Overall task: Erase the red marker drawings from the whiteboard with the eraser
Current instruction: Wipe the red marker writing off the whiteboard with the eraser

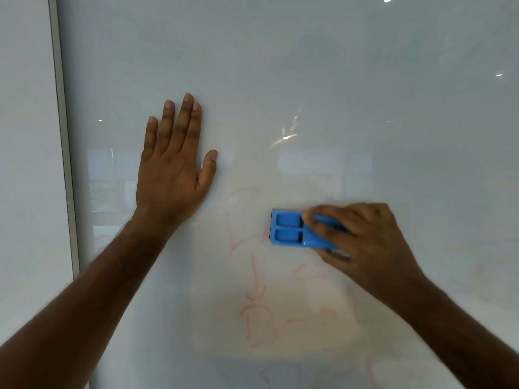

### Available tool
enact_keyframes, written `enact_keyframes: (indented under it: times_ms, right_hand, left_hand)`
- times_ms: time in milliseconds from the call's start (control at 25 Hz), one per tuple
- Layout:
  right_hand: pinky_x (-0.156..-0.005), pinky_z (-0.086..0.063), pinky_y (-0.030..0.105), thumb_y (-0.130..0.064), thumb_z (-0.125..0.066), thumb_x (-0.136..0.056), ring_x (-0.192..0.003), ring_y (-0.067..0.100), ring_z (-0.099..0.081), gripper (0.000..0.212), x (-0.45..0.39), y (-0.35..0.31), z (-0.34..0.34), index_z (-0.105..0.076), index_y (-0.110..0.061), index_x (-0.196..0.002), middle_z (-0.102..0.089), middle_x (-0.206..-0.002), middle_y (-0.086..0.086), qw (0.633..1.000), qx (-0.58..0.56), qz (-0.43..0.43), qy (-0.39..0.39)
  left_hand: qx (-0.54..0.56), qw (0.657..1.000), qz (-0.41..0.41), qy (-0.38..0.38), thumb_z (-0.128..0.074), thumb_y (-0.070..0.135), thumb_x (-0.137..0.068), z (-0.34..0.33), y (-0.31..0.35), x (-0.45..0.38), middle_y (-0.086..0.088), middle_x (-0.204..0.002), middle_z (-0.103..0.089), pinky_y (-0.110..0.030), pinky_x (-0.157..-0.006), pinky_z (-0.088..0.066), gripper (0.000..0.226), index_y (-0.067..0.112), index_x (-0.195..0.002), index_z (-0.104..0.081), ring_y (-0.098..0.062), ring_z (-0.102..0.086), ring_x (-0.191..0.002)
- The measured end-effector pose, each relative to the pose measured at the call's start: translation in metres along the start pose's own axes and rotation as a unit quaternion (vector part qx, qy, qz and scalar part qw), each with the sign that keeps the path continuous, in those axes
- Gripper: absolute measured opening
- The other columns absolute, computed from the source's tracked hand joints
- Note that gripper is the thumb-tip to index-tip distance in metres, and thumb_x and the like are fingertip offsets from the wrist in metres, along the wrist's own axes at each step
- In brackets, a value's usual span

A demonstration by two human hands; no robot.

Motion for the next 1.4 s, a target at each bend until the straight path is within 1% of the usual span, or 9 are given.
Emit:
enact_keyframes:
  times_ms: [120, 280, 480, 600, 800, 960, 1080, 1240, 1400]
  right_hand:
    - [-0.08, -0.046, 0.045, -0.046, -0.063, -0.093, -0.096, 0.027, -0.058, 0.054, -0.039, 0.019, 0.005, -0.054, -0.03, -0.144, -0.064, -0.134, -0.007, 0.998, 0.0, -0.06, 0.018]
    - [-0.083, -0.046, 0.046, -0.05, -0.064, -0.091, -0.098, 0.029, -0.058, 0.058, -0.082, -0.014, -0.011, -0.057, -0.03, -0.145, -0.061, -0.138, -0.009, 0.996, -0.022, -0.082, 0.019]
    - [-0.085, -0.046, 0.045, -0.037, -0.071, -0.089, -0.096, 0.026, -0.062, 0.057, -0.035, -0.079, -0.023, -0.058, -0.029, -0.144, -0.062, -0.139, -0.007, 0.999, -0.04, 0.011, 0.011]
    - [-0.087, -0.043, 0.044, -0.035, -0.071, -0.09, -0.1, 0.023, -0.062, 0.055, 0.001, -0.07, -0.018, -0.057, -0.03, -0.143, -0.063, -0.139, -0.008, 0.999, -0.021, 0.035, -0.001]
    - [-0.083, -0.047, 0.047, -0.044, -0.064, -0.094, -0.098, 0.027, -0.062, 0.051, -0.037, -0.02, -0.01, -0.056, -0.03, -0.143, -0.064, -0.136, -0.008, 0.999, -0.012, -0.043, 0.018]
    - [-0.084, -0.045, 0.048, -0.046, -0.064, -0.092, -0.1, 0.026, -0.06, 0.054, -0.085, -0.045, -0.019, -0.058, -0.03, -0.143, -0.062, -0.137, -0.009, 0.995, -0.042, -0.082, 0.028]
    - [-0.085, -0.045, 0.048, -0.043, -0.065, -0.091, -0.101, 0.026, -0.059, 0.056, -0.077, -0.069, -0.025, -0.055, -0.03, -0.145, -0.061, -0.137, -0.009, 0.997, -0.052, -0.052, 0.014]
    - [-0.084, -0.048, 0.046, -0.031, -0.068, -0.088, -0.097, 0.024, -0.063, 0.054, -0.02, -0.092, -0.022, -0.057, -0.029, -0.14, -0.064, -0.135, -0.007, 0.998, -0.045, 0.036, 0.004]
    - [-0.088, -0.044, 0.045, -0.033, -0.071, -0.086, -0.103, 0.023, -0.061, 0.056, -0.002, -0.055, -0.013, -0.057, -0.031, -0.14, -0.065, -0.136, -0.008, 0.999, -0.016, 0.038, -0.01]
  left_hand:
    - [0.0, 1.0, -0.001, -0.003, -0.029, 0.045, -0.114, 0.0, -0.001, 0.0, -0.006, -0.184, -0.006, -0.05, -0.138, -0.006, 0.072, 0.011, -0.175, -0.009, -0.027, -0.002, -0.17]
    - [0.005, 1.0, -0.003, -0.004, -0.03, 0.044, -0.114, 0.0, -0.001, 0.003, -0.006, -0.183, -0.007, -0.051, -0.138, -0.006, 0.071, 0.011, -0.175, -0.01, -0.028, -0.003, -0.17]
    - [0.016, 1.0, -0.023, -0.011, -0.031, 0.043, -0.116, 0.001, -0.009, 0.008, -0.006, -0.183, -0.009, -0.049, -0.138, -0.007, 0.069, 0.011, -0.174, -0.013, -0.027, -0.004, -0.17]
    - [0.015, 0.999, -0.034, -0.013, -0.031, 0.042, -0.116, 0.003, -0.011, 0.014, -0.006, -0.183, -0.01, -0.047, -0.138, -0.007, 0.068, 0.011, -0.174, -0.014, -0.026, -0.005, -0.17]
    - [0.025, 0.999, -0.029, 0.013, -0.031, 0.033, -0.117, 0.006, -0.007, 0.015, -0.006, -0.182, -0.016, -0.044, -0.138, -0.008, 0.062, 0.01, -0.173, -0.02, -0.027, -0.009, -0.17]
    - [0.052, 0.998, -0.029, 0.015, -0.033, 0.028, -0.117, 0.007, -0.012, 0.017, -0.005, -0.181, -0.021, -0.044, -0.138, -0.011, 0.058, 0.01, -0.172, -0.025, -0.028, -0.011, -0.169]
    - [0.056, 0.998, -0.03, 0.01, -0.034, 0.029, -0.117, 0.007, -0.013, 0.018, -0.005, -0.181, -0.021, -0.044, -0.138, -0.012, 0.059, 0.01, -0.172, -0.026, -0.028, -0.012, -0.169]
    - [0.044, 0.999, -0.019, 0.009, -0.033, 0.03, -0.117, 0.008, -0.013, 0.022, -0.003, -0.181, -0.019, -0.042, -0.138, -0.009, 0.06, 0.012, -0.173, -0.023, -0.027, -0.011, -0.17]
    - [0.052, 0.998, -0.022, 0.024, -0.034, 0.026, -0.117, 0.01, -0.011, 0.025, -0.005, -0.18, -0.023, -0.044, -0.138, -0.012, 0.057, 0.013, -0.172, -0.027, -0.027, -0.013, -0.169]
Point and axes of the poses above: each hand's wrist, its own x-axis away from the middle knuckle, its own z-axis out of the back of the hand, y = z × x, the point moved 6 cm from there along -x, towards the middle knuckle
